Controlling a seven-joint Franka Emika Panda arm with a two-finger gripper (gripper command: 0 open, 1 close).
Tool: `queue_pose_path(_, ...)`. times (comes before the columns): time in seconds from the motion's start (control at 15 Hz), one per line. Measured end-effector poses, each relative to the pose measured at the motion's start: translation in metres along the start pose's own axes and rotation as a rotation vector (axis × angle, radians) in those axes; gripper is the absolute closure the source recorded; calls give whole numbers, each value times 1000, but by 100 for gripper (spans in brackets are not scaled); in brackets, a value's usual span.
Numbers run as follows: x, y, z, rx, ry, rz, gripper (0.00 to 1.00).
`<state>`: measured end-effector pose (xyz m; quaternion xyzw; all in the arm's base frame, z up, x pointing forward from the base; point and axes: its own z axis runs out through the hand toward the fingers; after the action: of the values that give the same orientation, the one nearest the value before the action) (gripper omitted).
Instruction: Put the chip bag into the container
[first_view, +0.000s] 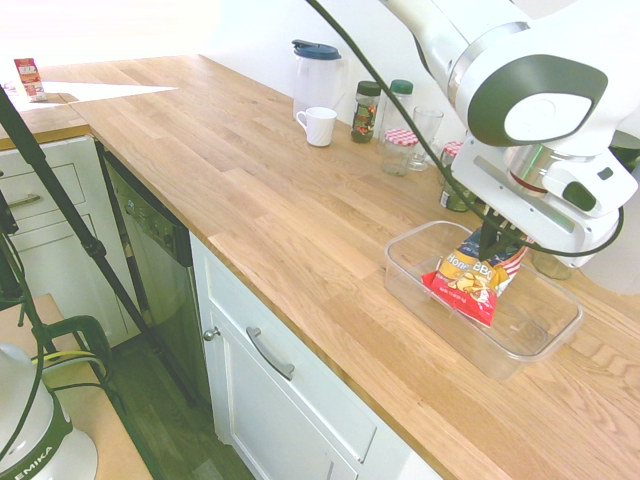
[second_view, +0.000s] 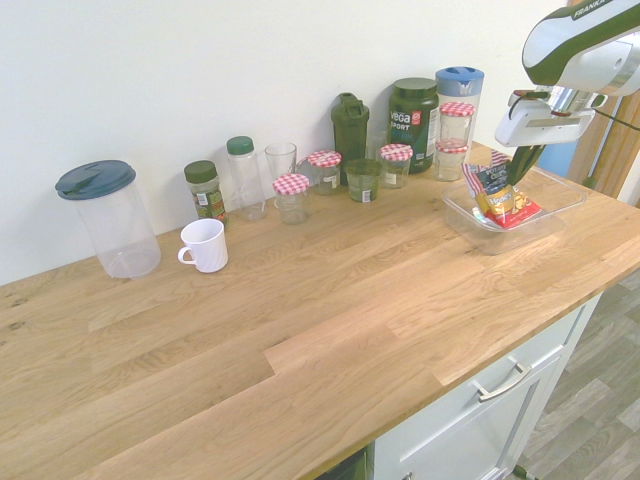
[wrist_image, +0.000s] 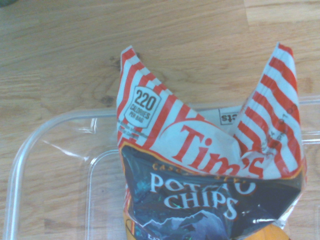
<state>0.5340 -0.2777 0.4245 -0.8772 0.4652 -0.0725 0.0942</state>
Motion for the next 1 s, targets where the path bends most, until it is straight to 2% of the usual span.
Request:
queue_pose_path(0.13, 2, 3, 5, 2, -9, 0, 100)
queue_pose_path(0.2, 1, 4, 7, 0, -21, 2, 0)
queue_pose_path(0.8, -5, 7, 20, -17, -60, -4, 0)
queue_pose_path(1.0, -9, 7, 9, -4, -36, -8, 0)
